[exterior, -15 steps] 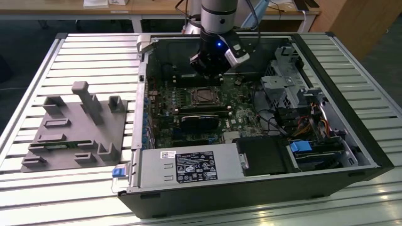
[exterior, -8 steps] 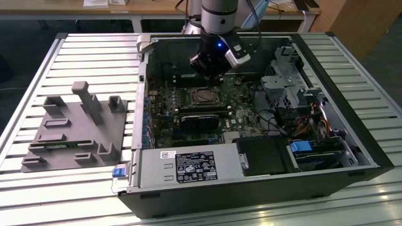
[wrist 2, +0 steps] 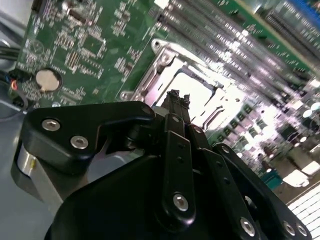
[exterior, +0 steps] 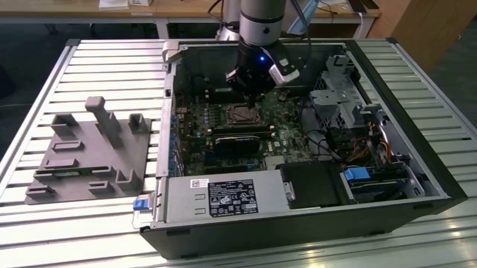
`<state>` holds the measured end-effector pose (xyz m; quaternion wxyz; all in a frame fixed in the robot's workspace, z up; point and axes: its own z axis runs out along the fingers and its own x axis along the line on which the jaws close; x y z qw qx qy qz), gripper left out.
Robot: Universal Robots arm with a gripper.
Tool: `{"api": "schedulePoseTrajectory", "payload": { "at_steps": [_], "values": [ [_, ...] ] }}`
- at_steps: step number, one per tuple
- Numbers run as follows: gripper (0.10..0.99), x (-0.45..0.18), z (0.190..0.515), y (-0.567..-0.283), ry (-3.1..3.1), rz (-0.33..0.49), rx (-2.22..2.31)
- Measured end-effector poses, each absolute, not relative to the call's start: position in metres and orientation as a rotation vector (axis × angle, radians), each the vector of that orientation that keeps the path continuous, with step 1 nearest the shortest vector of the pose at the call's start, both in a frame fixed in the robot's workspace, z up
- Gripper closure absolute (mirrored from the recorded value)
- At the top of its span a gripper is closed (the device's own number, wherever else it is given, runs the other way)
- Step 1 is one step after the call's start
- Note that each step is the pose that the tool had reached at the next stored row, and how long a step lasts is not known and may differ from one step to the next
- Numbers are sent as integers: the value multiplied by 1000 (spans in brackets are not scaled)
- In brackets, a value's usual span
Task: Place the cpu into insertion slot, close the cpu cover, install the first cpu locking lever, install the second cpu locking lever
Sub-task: 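Install the second cpu locking lever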
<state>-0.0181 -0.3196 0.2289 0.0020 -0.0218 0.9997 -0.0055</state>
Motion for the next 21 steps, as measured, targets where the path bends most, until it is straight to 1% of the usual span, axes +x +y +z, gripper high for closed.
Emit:
{"api": "schedulePoseTrajectory", "payload": {
  "at_steps": [16,21],
  "values": [
    [980,-18,229,-344,3143,-17,-69],
    [980,-18,229,-350,3143,0,-69]
  ]
}}
